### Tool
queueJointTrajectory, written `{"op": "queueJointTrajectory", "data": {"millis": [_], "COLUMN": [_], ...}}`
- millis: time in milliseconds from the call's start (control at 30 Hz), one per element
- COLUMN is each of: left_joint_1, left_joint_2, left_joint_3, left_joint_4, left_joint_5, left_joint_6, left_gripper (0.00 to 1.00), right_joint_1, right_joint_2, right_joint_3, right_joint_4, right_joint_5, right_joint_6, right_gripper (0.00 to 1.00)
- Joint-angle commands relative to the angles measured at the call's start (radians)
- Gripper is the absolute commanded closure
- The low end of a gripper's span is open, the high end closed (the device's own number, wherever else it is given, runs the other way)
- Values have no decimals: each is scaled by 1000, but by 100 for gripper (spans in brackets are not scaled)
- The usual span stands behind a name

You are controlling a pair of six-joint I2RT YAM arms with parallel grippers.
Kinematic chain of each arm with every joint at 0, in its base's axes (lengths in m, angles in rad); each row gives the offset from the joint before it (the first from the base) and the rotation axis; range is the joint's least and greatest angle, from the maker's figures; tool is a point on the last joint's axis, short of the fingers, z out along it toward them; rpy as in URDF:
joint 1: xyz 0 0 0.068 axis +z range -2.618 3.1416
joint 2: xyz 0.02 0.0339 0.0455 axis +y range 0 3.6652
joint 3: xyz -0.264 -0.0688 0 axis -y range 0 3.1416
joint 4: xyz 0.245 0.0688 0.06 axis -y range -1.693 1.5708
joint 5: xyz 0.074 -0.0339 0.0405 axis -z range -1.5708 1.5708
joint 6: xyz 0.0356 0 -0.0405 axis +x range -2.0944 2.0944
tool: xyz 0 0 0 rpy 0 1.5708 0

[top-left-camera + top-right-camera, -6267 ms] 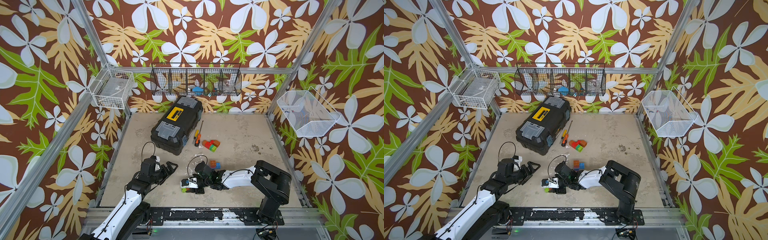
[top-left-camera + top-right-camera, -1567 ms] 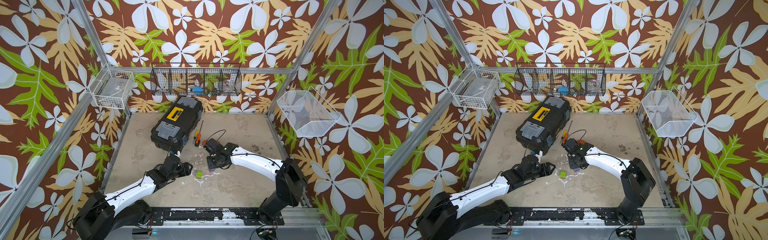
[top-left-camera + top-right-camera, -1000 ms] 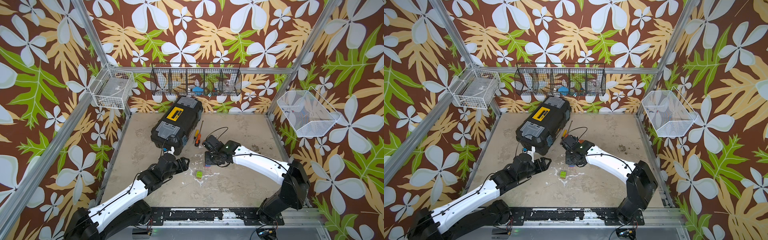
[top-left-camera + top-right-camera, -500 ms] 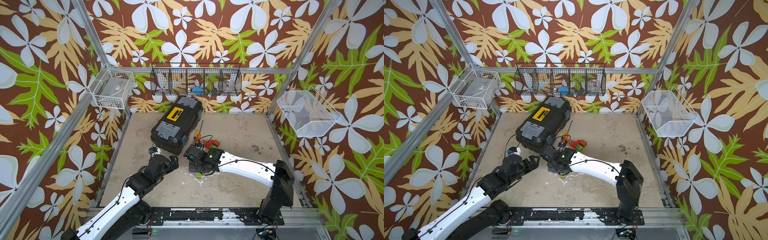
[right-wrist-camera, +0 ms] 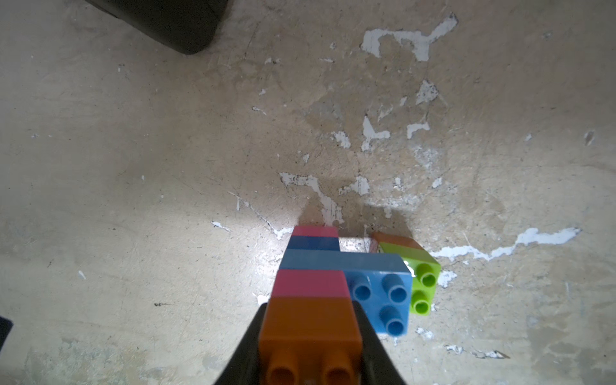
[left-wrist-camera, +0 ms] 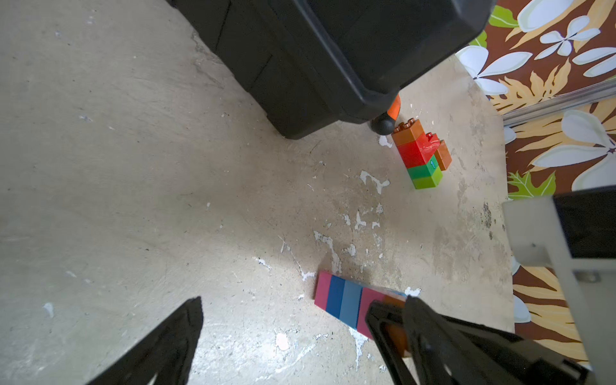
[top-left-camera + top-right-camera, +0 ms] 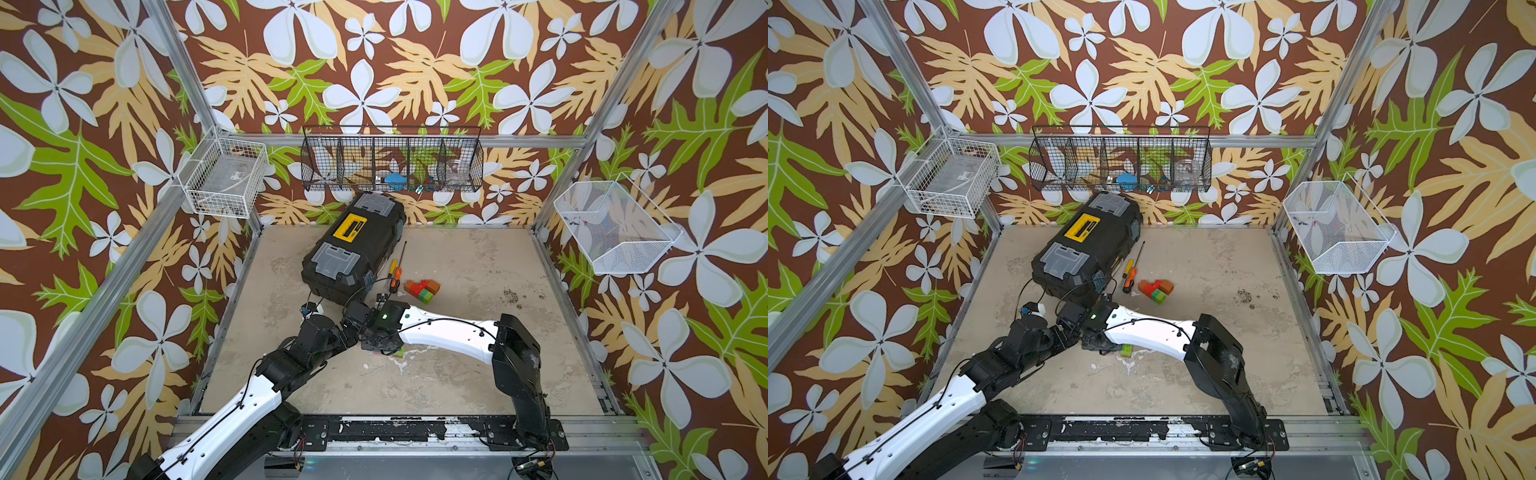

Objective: Assemble the letter h with lego
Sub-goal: Place the lego brick at the center of the board.

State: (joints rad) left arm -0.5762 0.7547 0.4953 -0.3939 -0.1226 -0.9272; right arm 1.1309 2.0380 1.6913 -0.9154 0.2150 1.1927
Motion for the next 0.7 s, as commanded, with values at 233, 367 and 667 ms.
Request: {"op": "queueJointTrajectory", "data": {"millis": [233, 367, 667], "left_joint_1": [8, 9, 9], "left_joint_2": [0, 2, 4], "left_joint_3": [-8, -3, 15], "left_joint_4": [31, 51, 80], "left_joint_5": [32, 68, 116], "left_joint_6": [-6, 8, 32], "left_gripper": [2, 3, 6], "right_joint_1": [1, 3, 1], "right_joint_2": [33, 8, -121], "right_joint_3": [53, 64, 27], "right_joint_4": [-41, -33, -32], "right_joint_5": [-8, -25, -20], "right_joint_6": [-51, -85, -152], "right_gripper": [32, 24, 23]}}
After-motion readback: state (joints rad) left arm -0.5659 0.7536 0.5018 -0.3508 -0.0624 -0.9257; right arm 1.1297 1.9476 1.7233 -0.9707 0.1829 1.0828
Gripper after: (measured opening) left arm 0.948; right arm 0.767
